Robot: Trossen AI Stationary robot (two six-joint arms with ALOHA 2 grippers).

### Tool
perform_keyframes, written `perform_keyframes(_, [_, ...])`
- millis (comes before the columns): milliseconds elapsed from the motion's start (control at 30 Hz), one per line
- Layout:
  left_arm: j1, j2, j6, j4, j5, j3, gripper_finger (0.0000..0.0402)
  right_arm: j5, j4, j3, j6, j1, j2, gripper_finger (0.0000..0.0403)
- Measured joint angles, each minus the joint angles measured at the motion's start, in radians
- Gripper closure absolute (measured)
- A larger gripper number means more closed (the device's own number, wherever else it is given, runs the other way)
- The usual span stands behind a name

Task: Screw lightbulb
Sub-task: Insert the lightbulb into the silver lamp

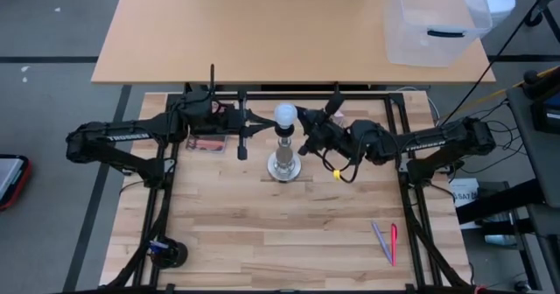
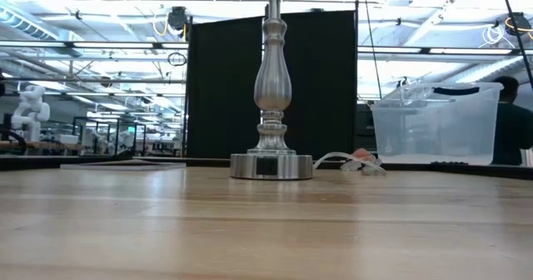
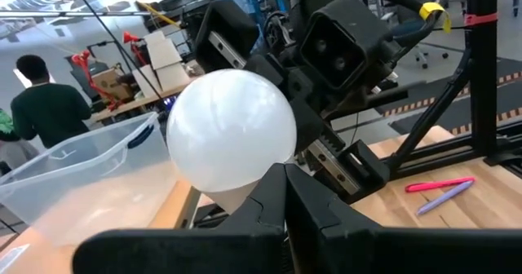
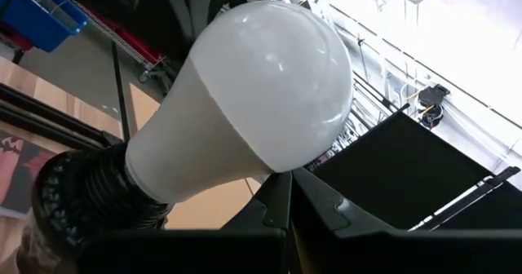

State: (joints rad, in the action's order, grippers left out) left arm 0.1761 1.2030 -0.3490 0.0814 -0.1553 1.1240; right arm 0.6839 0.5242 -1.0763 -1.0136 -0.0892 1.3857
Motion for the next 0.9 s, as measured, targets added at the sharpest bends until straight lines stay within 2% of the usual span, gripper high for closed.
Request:
perform_keyframes(367, [0.004,0.009,0.006,-0.001,0.001,0.0,0.04,0.026,-0.013,0.0,0.01,-0.043,-0.002,0.0403])
perform_keyframes(633, [0.028,0.008,0.033,-0.005,0.046,0.0,0.04,0.05,-0.039,0.0,0.037,-0.065,-0.002,0.0403])
perform_keyframes(700, [0.036,0.008,0.048,-0.002,0.062,0.0,0.04,0.039,-0.042,0.001,0.044,-0.071,-0.002,0.0403])
perform_keyframes(800, [0.05,0.017,0.059,0.017,0.075,0.001,0.04,-0.036,-0.044,0.0,0.044,-0.087,0.003,0.0403])
perform_keyframes(900, [0.057,0.037,0.069,-0.001,0.084,-0.002,0.04,-0.027,-0.049,0.001,0.043,-0.103,0.004,0.0403])
